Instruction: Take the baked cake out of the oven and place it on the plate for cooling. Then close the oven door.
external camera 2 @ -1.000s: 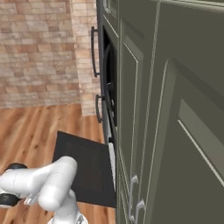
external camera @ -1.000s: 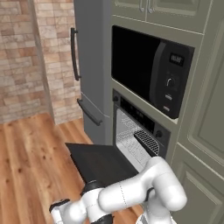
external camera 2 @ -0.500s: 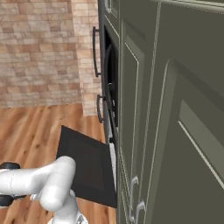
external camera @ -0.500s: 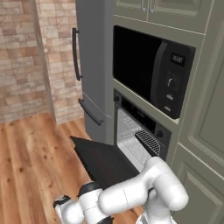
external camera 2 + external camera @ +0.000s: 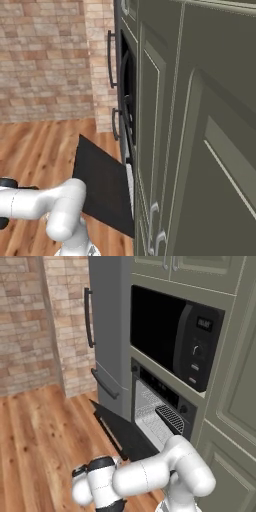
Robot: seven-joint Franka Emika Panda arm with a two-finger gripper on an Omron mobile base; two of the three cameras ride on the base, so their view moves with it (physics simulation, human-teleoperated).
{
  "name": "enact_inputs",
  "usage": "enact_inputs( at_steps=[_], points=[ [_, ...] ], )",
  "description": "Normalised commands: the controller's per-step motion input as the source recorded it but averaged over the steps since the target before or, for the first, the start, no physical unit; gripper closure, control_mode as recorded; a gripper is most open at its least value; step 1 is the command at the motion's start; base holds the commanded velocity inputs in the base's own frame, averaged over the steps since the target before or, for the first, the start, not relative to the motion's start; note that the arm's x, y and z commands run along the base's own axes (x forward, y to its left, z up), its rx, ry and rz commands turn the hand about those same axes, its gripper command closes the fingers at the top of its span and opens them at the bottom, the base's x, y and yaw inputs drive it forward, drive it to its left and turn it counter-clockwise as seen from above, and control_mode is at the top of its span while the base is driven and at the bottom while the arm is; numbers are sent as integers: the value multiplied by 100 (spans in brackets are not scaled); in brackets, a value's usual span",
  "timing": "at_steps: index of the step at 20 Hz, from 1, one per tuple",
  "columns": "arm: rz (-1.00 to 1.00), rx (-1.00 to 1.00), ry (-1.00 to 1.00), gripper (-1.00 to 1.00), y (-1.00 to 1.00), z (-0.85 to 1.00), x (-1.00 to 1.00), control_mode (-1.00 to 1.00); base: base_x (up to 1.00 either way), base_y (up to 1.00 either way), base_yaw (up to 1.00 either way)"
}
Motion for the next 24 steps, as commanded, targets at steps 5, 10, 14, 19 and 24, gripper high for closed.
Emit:
enact_inputs(
  at_steps=[5,10,14,19,24],
  points=[
    [-63,-73,-34,-100,1,0,4,-100,0,0,0],
    [-58,-69,-33,-100,0,0,11,-100,0,0,0],
    [-54,-67,-34,-100,0,0,16,-100,0,0,0],
    [-53,-65,-34,-100,0,0,20,-100,0,0,0],
    [-50,-60,-32,-100,0,0,37,-100,0,0,0]
  ],
)
